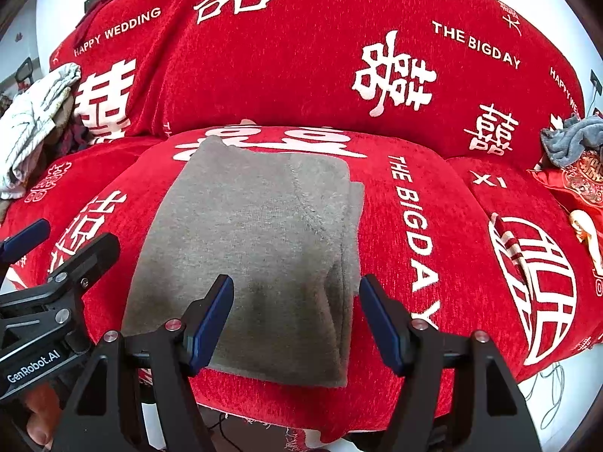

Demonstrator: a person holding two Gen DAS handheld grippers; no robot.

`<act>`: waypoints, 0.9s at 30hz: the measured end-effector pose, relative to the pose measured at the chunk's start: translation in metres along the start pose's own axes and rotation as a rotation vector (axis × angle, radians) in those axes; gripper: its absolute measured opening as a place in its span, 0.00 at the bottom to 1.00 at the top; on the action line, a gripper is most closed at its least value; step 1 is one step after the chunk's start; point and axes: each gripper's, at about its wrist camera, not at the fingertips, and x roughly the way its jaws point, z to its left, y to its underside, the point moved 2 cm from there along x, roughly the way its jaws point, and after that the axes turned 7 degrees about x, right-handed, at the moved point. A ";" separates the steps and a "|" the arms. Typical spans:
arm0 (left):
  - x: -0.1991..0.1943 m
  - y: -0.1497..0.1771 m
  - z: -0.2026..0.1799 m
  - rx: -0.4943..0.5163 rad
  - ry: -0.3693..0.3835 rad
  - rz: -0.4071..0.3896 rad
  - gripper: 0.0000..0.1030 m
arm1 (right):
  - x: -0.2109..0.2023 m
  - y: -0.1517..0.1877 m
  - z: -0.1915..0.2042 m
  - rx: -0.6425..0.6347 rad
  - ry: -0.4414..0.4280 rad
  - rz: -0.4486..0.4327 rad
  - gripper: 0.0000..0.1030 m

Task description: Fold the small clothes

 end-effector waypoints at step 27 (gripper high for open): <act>0.004 0.001 -0.002 0.005 -0.010 0.030 1.00 | 0.000 0.001 -0.003 0.003 -0.006 0.006 0.70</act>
